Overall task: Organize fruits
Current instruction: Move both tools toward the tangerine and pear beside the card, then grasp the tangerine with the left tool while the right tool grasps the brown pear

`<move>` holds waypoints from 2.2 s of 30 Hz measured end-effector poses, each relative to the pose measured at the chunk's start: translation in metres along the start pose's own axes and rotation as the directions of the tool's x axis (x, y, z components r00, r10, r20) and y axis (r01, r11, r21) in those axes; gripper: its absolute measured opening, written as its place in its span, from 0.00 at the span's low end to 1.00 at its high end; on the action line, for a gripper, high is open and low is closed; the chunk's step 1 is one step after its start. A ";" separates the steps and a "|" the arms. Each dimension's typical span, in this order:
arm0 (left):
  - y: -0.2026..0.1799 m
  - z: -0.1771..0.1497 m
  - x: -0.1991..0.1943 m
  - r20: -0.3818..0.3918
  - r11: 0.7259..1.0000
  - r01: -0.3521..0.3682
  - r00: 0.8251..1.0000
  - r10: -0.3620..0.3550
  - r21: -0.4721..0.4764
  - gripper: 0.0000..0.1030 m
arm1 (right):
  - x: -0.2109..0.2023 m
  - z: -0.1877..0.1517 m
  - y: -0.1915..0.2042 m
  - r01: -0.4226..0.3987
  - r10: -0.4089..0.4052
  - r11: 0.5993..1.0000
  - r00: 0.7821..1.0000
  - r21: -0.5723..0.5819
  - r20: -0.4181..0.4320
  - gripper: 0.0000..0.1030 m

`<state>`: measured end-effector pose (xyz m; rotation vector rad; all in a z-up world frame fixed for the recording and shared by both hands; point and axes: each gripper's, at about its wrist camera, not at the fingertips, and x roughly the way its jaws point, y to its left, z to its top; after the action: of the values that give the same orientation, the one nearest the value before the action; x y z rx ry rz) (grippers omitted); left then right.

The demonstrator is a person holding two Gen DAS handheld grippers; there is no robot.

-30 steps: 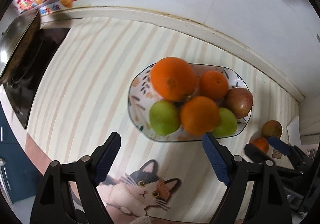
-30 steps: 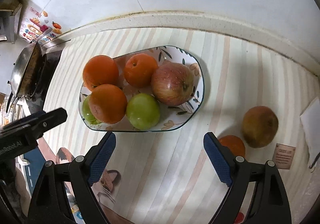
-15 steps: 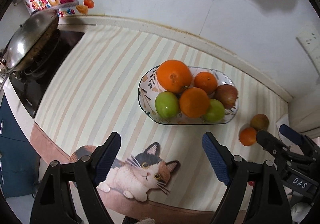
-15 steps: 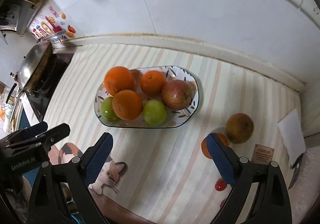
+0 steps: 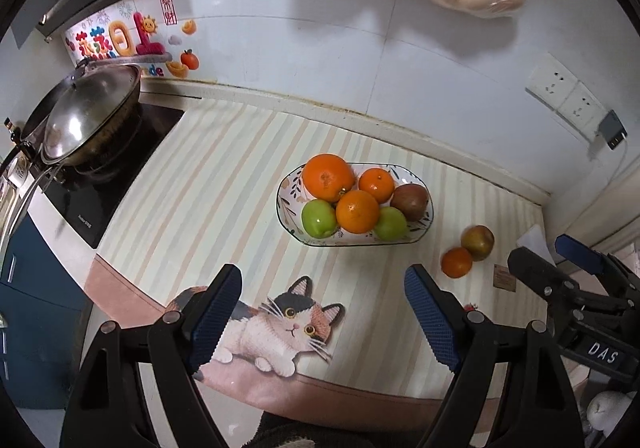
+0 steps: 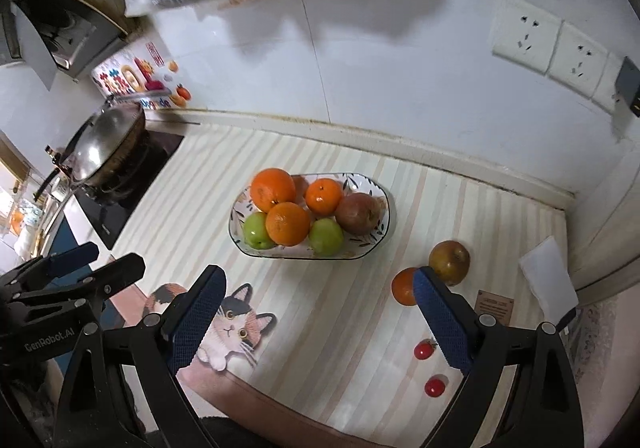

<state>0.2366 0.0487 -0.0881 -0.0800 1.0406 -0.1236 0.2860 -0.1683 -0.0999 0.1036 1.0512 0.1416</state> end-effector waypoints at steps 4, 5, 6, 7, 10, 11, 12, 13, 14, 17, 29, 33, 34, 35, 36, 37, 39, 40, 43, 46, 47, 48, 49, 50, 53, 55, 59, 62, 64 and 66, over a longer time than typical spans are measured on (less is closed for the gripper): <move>0.000 -0.008 -0.014 0.018 1.000 0.001 1.000 -0.001 0.003 0.81 | -0.019 -0.007 0.002 -0.004 0.004 1.000 1.000 0.005 0.019 0.94; 0.000 -0.009 -0.017 0.023 1.000 0.000 1.000 0.000 0.002 0.81 | -0.024 -0.008 0.002 -0.006 0.006 1.000 1.000 0.008 0.025 0.94; 0.000 -0.010 -0.019 0.027 1.000 0.002 1.000 -0.002 0.001 0.81 | -0.026 -0.009 0.002 -0.004 0.004 1.000 1.000 0.008 0.028 0.94; 0.000 -0.011 -0.021 0.028 1.000 0.003 1.000 -0.003 0.000 0.81 | -0.029 -0.011 0.002 -0.002 0.002 1.000 1.000 0.009 0.030 0.94; -0.002 -0.015 -0.022 0.021 1.000 0.010 1.000 -0.009 -0.007 0.81 | -0.031 -0.014 0.003 -0.014 0.014 1.000 1.000 0.016 0.025 0.94; -0.003 -0.016 -0.021 0.017 1.000 0.009 1.000 -0.008 -0.008 0.81 | -0.031 -0.016 0.003 -0.019 0.018 1.000 1.000 0.018 0.023 0.94; -0.003 -0.017 -0.020 0.013 1.000 0.011 1.000 -0.010 -0.009 0.81 | -0.029 -0.016 0.003 -0.025 0.025 0.999 0.999 0.021 0.021 0.94; -0.004 -0.018 -0.019 0.011 1.000 0.010 1.000 -0.010 -0.009 0.81 | -0.028 -0.017 0.002 -0.035 0.035 0.999 0.999 0.025 0.016 0.94; -0.006 -0.019 -0.017 0.009 1.000 0.007 1.000 -0.007 -0.009 0.81 | -0.026 -0.018 0.002 -0.039 0.038 0.999 0.999 0.027 0.014 0.94; -0.010 -0.018 -0.008 -0.007 1.000 -0.003 1.000 0.003 -0.011 0.82 | -0.018 -0.019 -0.006 -0.060 0.060 0.997 0.998 0.057 0.004 0.94; -0.081 -0.002 0.080 -0.098 0.990 -0.023 0.994 0.037 0.141 0.93 | 0.053 -0.052 -0.147 0.032 0.000 0.935 0.996 0.353 -0.090 0.89; -0.124 0.006 0.122 -0.163 0.978 0.020 0.986 0.015 0.209 0.93 | 0.093 -0.065 -0.196 0.004 0.060 0.882 0.991 0.470 -0.121 0.65; -0.133 0.008 0.133 -0.177 0.975 0.027 0.984 0.013 0.222 0.93 | 0.104 -0.066 -0.208 -0.013 0.085 0.865 0.989 0.502 -0.121 0.62; -0.145 0.010 0.145 -0.195 0.970 0.034 0.981 0.014 0.240 0.93 | 0.112 -0.067 -0.218 -0.027 0.103 0.849 0.988 0.527 -0.116 0.58; -0.156 0.011 0.157 -0.218 0.965 0.048 0.976 0.009 0.256 0.93 | 0.118 -0.066 -0.224 -0.034 0.112 0.840 0.987 0.541 -0.113 0.57; -0.165 0.012 0.167 -0.236 0.961 0.056 0.972 0.010 0.270 0.93 | 0.124 -0.065 -0.231 -0.041 0.119 0.831 0.987 0.555 -0.105 0.56; -0.183 0.012 0.191 -0.279 0.951 0.079 0.960 0.007 0.298 0.93 | 0.134 -0.061 -0.238 -0.050 0.129 0.820 0.987 0.570 -0.099 0.52; -0.189 0.012 0.202 -0.298 0.947 0.087 0.954 0.010 0.309 0.93 | 0.140 -0.059 -0.242 -0.052 0.136 0.814 0.985 0.578 -0.102 0.52; -0.206 0.008 0.235 -0.368 0.937 0.124 0.930 0.005 0.326 0.93 | 0.157 -0.050 -0.248 -0.045 0.143 0.812 0.982 0.581 -0.124 0.52; -0.220 0.002 0.260 -0.426 0.931 0.170 0.904 -0.017 0.322 0.93 | 0.173 -0.046 -0.256 -0.046 0.170 0.797 0.974 0.603 -0.150 0.55; -0.224 0.000 0.267 -0.448 0.929 0.192 0.894 -0.031 0.317 0.93 | 0.179 -0.045 -0.259 -0.035 0.169 0.794 0.972 0.607 -0.164 0.62; -0.228 -0.003 0.274 -0.469 0.926 0.205 0.883 -0.036 0.317 0.93 | 0.182 -0.044 -0.262 -0.033 0.171 0.792 0.970 0.610 -0.170 0.66; -0.233 -0.006 0.281 -0.484 0.923 0.216 0.874 -0.038 0.318 0.92 | 0.186 -0.044 -0.264 -0.031 0.174 0.787 0.969 0.617 -0.173 0.66; -0.236 -0.008 0.284 -0.489 0.920 0.226 0.871 -0.043 0.320 0.90 | 0.191 -0.044 -0.266 -0.024 0.174 0.782 0.968 0.622 -0.181 0.66; -0.241 -0.010 0.290 -0.481 0.922 0.218 0.876 -0.040 0.320 0.53 | 0.199 -0.043 -0.269 -0.018 0.179 0.778 0.964 0.628 -0.195 0.66; -0.239 -0.008 0.290 -0.469 0.920 0.230 0.881 -0.059 0.317 0.53 | 0.205 -0.041 -0.269 -0.015 0.185 0.780 0.961 0.625 -0.206 0.66; -0.219 -0.011 0.281 -0.454 0.928 0.202 0.890 -0.040 0.314 0.53 | 0.218 -0.033 -0.266 -0.013 0.191 0.793 0.955 0.609 -0.229 0.66; -0.198 -0.021 0.270 -0.452 0.931 0.182 0.892 -0.020 0.317 0.53 | 0.232 -0.026 -0.256 -0.014 0.198 0.817 0.946 0.576 -0.258 0.69; -0.179 -0.029 0.262 -0.456 0.935 0.169 0.890 -0.009 0.311 0.53 | 0.242 -0.022 -0.248 -0.007 0.194 0.835 0.939 0.551 -0.282 0.69; -0.163 -0.035 0.257 -0.461 0.942 0.151 0.887 0.005 0.301 0.53 | 0.251 -0.020 -0.241 0.001 0.184 0.852 0.936 0.524 -0.301 0.69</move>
<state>0.3244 -0.1491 -0.3047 0.2265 1.4764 -0.4011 0.4072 -0.3635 -0.3612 0.6429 1.4161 -0.0448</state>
